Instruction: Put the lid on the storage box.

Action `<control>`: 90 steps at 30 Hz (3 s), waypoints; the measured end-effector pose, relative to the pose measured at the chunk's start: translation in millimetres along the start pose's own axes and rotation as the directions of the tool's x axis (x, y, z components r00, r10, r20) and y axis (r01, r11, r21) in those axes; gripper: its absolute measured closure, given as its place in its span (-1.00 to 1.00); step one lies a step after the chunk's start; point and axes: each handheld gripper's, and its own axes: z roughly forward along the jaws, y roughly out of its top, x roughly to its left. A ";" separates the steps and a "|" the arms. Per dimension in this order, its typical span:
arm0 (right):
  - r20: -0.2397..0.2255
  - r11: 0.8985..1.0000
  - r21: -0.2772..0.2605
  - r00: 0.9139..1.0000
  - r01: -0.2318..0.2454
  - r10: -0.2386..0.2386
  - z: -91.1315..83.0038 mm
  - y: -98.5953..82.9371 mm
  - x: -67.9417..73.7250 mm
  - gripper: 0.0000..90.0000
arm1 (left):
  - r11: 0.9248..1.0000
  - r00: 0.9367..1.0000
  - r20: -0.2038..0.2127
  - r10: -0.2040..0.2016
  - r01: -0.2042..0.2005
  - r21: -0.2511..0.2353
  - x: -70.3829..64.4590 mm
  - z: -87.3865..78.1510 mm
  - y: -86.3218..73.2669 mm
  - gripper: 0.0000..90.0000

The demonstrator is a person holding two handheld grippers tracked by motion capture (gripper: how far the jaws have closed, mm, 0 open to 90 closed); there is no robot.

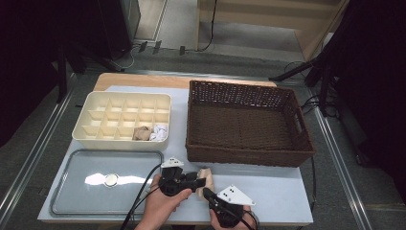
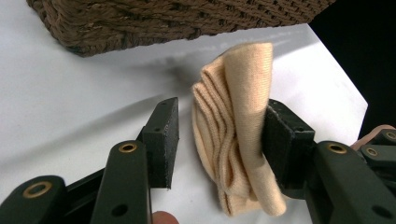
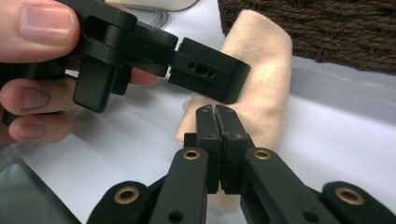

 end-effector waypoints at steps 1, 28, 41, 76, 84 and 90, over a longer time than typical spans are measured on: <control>0.000 1.000 -0.001 1.000 0.003 -0.003 0.1 -0.3 0.1 1.00 | 1.000 1.000 0.000 -0.002 0.002 0.001 0.2 -0.2 0.0 0.14; 0.065 0.992 -0.124 0.998 0.009 -0.001 -27.9 6.0 -12.6 0.89 | 0.992 0.997 0.031 0.074 -0.071 -0.102 -2.2 -33.3 1.0 0.66; 0.147 0.984 -0.180 0.989 0.004 0.023 -38.3 8.0 -35.2 0.63 | 0.974 0.994 -0.030 0.109 -0.112 -0.194 10.5 -76.1 1.8 0.65; 0.194 0.975 -0.220 0.980 0.011 0.032 -32.1 7.3 -52.9 -0.27 | 0.936 0.983 -0.182 0.027 -0.089 -0.341 62.5 -176.6 4.4 0.65; 0.202 0.978 -0.210 0.979 0.019 0.025 -30.1 5.6 -53.6 -0.28 | 0.926 0.972 -0.233 -0.016 -0.073 -0.371 84.9 -204.8 6.6 0.65; 0.206 0.977 -0.213 0.978 0.021 0.024 -31.3 5.3 -54.5 -0.28 | 0.920 0.966 -0.257 -0.019 -0.084 -0.383 91.6 -215.9 15.9 0.65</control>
